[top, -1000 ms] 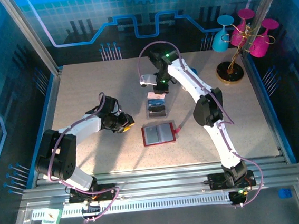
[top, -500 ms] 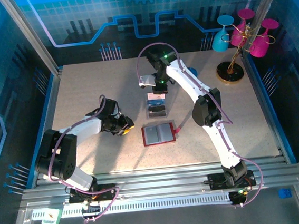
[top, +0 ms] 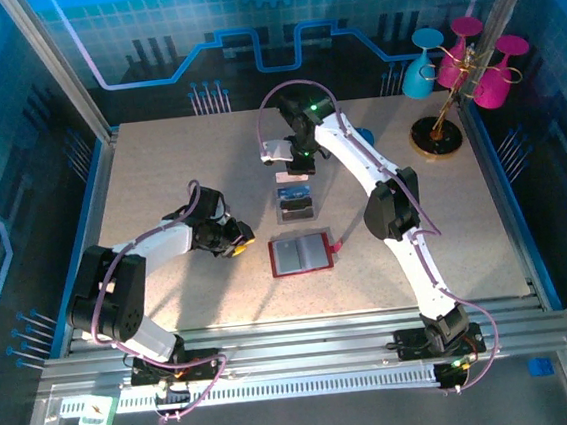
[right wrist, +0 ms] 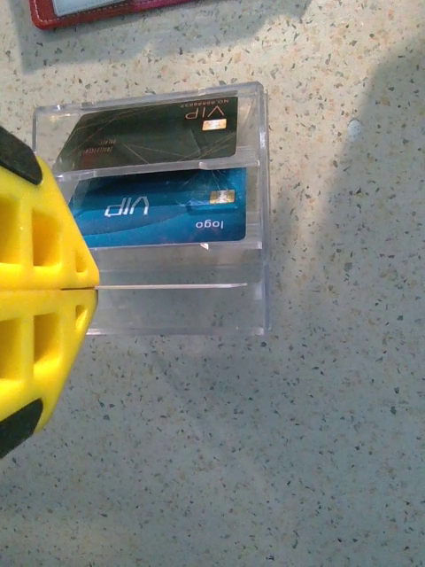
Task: Take the credit cards out of the card holder
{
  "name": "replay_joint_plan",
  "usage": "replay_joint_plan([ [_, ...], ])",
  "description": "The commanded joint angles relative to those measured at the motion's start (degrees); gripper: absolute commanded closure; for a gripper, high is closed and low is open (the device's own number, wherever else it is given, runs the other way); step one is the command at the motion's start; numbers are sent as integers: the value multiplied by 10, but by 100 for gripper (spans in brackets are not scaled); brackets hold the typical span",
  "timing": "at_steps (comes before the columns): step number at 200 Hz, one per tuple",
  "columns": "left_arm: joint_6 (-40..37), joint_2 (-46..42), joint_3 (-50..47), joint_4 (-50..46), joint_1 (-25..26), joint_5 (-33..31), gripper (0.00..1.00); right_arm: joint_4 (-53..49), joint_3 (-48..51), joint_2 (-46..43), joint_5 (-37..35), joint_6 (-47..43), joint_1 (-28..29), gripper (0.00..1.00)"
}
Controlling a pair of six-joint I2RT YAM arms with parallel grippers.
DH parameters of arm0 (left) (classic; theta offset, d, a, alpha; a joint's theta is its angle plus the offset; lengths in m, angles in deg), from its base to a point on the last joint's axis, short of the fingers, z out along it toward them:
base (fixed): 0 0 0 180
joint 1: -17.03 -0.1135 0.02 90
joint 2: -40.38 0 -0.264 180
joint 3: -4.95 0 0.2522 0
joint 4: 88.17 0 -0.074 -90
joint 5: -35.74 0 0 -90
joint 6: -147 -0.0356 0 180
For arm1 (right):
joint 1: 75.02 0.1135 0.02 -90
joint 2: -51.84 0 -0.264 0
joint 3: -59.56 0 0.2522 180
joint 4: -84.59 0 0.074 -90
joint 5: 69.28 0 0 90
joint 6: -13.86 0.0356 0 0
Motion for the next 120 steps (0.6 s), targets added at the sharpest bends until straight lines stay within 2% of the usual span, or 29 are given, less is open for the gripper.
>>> replay_joint_plan([
  [1, -8, -14, -5, -10, -7, 8, 67, 3, -13, -14, 12, -16, 6, 100],
  [120, -1, -33, -27, -14, -7, 2, 67, -15, 19, 20, 45, 0, -1, 100],
])
